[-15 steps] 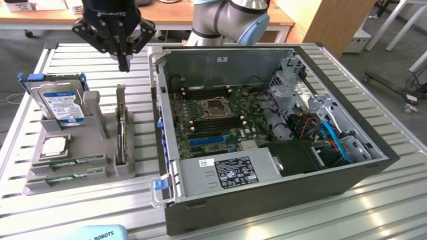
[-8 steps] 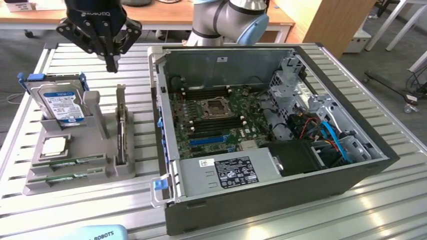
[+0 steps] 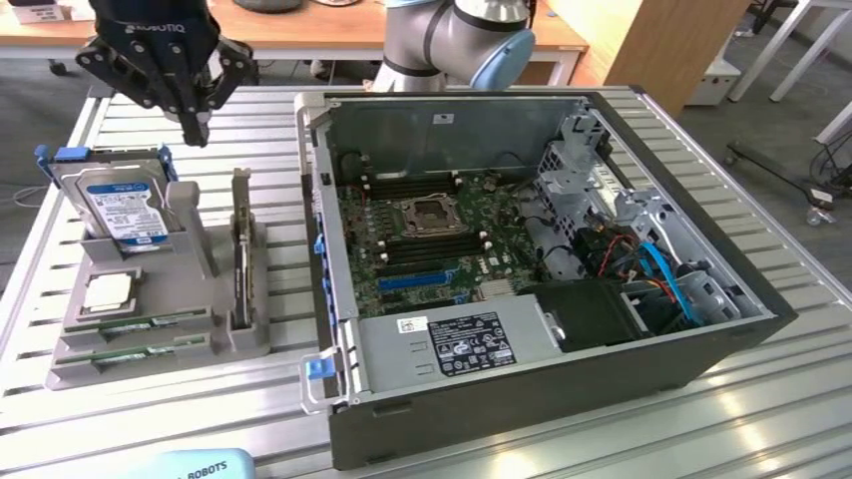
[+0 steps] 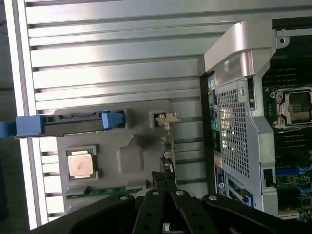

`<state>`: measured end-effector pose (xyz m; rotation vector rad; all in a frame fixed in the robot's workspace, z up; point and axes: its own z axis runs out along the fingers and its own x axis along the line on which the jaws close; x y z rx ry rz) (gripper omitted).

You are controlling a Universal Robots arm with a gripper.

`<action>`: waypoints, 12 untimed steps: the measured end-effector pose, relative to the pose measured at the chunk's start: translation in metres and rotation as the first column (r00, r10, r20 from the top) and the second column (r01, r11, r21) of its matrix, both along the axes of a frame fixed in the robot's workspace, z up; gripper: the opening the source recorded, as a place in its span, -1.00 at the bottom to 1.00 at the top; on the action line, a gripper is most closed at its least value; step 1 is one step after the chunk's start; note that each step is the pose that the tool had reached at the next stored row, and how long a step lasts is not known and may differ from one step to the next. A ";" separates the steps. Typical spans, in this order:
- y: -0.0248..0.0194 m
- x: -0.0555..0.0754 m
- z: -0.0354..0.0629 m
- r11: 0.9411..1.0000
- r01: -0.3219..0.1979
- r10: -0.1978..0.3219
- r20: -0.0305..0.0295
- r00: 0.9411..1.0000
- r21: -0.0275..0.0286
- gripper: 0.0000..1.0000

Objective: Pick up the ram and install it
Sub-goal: 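Reach for the ram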

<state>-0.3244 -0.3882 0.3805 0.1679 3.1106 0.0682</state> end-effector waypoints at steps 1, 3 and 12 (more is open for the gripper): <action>0.0001 -0.003 -0.0002 1.000 0.000 0.000 0.000 1.000 0.000 -0.80; 0.0002 -0.009 -0.0007 1.000 0.001 -0.001 0.000 1.000 0.000 -0.80; 0.0005 -0.035 -0.0025 1.000 0.005 -0.005 0.000 1.000 0.000 -0.80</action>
